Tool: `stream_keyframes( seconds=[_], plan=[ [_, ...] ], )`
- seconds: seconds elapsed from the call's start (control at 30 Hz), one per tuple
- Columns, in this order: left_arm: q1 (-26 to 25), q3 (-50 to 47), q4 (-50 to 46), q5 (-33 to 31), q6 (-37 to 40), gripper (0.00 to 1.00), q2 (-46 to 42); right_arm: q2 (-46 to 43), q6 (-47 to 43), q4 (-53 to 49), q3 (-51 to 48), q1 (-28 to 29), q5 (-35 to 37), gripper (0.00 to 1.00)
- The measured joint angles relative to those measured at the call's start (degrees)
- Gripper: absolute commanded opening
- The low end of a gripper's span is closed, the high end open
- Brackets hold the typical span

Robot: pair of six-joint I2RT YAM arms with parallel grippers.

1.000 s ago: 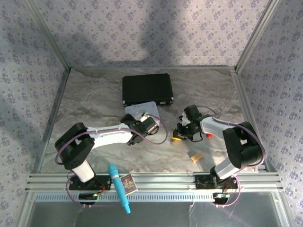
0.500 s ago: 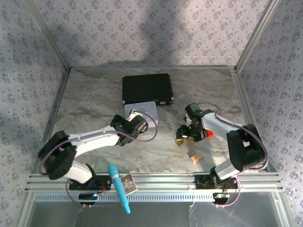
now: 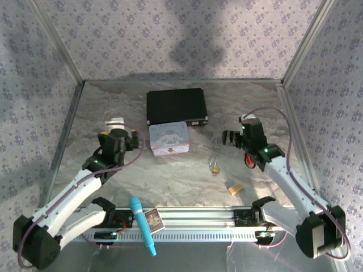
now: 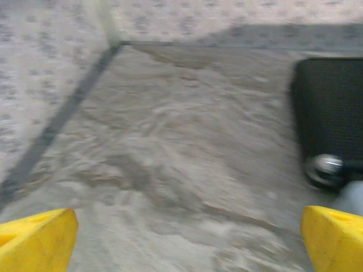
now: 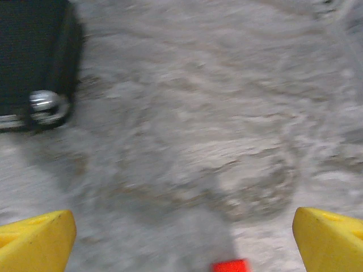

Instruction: Unlock a padlock with a key

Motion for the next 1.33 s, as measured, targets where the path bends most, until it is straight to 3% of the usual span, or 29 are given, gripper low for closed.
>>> stream_keyframes(
  seconds=[0.13,0.23,0.63,0.8,0.97,1.33],
  plan=[
    [9.66,-4.09,10.08,-1.11,2.01,1.00,8.83,1.40,-1.92,11.41,-8.94,-10.71,0.70,0.98],
    [13.44,-8.31,18.73,1.55,3.32,1.00,15.41,5.33,-1.51,21.20,-14.21,-14.88,-0.70,0.99],
    [22.45,-10.71,48.00,22.40,7.41,1.00,34.34,25.81,-3.72,46.27,-14.47,-16.13,-8.02,0.99],
    [22.27,-10.69,50.40,27.08,8.85,1.00,36.74,34.01,-5.53,51.23,-12.66,-15.32,-9.14,0.99],
    [22.14,-9.81,50.90,30.60,10.54,1.00,36.74,34.07,-6.75,52.52,-12.11,-14.91,-9.86,0.99],
    [21.97,-9.53,51.06,31.98,11.43,1.00,36.74,34.07,-6.97,52.83,-11.80,-14.82,-10.38,0.99]
  ],
)
